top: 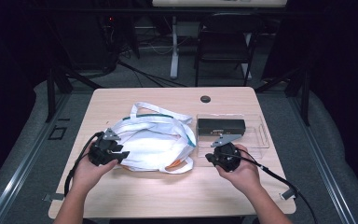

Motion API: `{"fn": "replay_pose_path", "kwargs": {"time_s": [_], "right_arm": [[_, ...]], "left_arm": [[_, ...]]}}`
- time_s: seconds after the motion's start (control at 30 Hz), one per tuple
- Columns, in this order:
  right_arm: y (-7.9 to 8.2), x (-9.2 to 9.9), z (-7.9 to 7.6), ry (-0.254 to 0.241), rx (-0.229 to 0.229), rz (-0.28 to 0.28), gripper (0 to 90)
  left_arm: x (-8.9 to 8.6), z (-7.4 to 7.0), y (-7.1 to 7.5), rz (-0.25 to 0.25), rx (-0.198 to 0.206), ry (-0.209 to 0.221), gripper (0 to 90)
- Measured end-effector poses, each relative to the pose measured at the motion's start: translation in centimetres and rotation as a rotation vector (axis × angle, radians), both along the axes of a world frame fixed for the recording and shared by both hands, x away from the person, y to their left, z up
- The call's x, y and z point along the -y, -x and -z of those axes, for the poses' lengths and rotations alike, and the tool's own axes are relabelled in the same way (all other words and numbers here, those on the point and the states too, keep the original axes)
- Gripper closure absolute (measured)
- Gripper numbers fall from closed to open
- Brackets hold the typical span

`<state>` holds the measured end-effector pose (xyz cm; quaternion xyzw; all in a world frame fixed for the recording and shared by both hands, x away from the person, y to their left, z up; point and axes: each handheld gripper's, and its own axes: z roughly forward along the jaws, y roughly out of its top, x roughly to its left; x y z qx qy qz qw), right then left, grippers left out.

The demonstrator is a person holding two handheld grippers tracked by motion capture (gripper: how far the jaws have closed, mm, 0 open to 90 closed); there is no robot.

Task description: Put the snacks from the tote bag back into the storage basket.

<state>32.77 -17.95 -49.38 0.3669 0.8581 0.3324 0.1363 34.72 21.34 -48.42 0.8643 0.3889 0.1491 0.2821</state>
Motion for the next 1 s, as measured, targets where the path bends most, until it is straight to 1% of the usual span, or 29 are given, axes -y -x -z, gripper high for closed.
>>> {"fn": "replay_pose_path", "kwargs": {"time_s": [0.03,0.07,0.17,0.23,0.3,0.37,0.4,0.5,0.53,0.57,0.6,0.63,0.67,0.73,0.83,0.87,0.9,1.0], "right_arm": [[0.1,0.1,0.1,-0.014,0.005,0.001,90.0],[0.2,0.1,0.2,-0.017,0.008,0.000,90.0],[0.5,0.1,0.5,-0.027,0.011,-0.005,90.0],[0.6,0.1,0.7,-0.032,0.006,-0.010,90.0],[0.8,0.0,1.1,-0.033,-0.004,-0.019,90.0],[1.0,0.0,1.5,-0.033,-0.002,-0.021,90.0],[1.0,0.1,1.6,-0.032,-0.004,-0.021,90.0],[0.9,0.3,1.8,-0.035,-0.006,-0.013,90.0],[0.9,0.3,1.9,-0.042,-0.008,-0.013,90.0],[0.9,0.4,2.0,-0.048,-0.011,-0.014,89.7],[0.9,0.5,2.1,-0.054,-0.016,-0.018,89.5],[0.8,0.6,2.1,-0.057,-0.019,-0.021,89.5],[0.8,0.6,2.2,-0.063,-0.016,-0.022,89.3],[0.8,0.6,2.3,-0.082,-0.029,-0.027,89.0],[0.8,0.6,2.4,-0.072,-0.030,-0.031,88.6],[0.8,0.5,2.5,-0.073,-0.032,-0.033,88.5],[0.8,0.5,2.6,-0.070,-0.034,-0.036,88.3],[0.8,0.4,2.8,-0.064,-0.038,-0.045,87.5]], "left_arm": [[0.0,0.0,0.1,0.001,0.002,0.000,60.7],[0.0,0.1,0.2,0.001,0.004,0.010,60.7],[0.0,0.2,0.4,0.008,0.005,0.002,60.6],[-0.1,0.3,0.6,0.011,0.007,0.013,60.6],[-0.1,0.4,0.7,0.016,0.005,0.010,60.6],[-0.2,0.6,0.8,0.020,0.002,0.002,60.3],[-0.2,0.8,0.9,0.013,0.012,0.002,60.1],[-0.2,1.1,1.2,0.020,0.019,-0.008,59.7],[-0.2,1.3,1.3,0.022,0.017,-0.009,59.7],[-0.2,1.4,1.4,0.022,0.028,-0.023,59.7],[-0.2,1.5,1.5,0.028,0.028,-0.026,59.7],[-0.1,1.6,1.6,0.024,0.042,-0.034,59.7],[-0.2,1.7,1.7,0.025,0.046,-0.036,59.7],[-0.2,1.8,1.7,0.022,0.057,-0.038,59.8],[-0.2,1.9,1.8,0.028,0.044,-0.038,59.6],[-0.1,2.0,1.9,0.027,0.048,-0.037,59.3],[0.0,2.0,1.9,0.036,0.044,-0.030,59.3],[0.1,2.0,2.0,0.037,0.049,-0.032,59.0]]}}
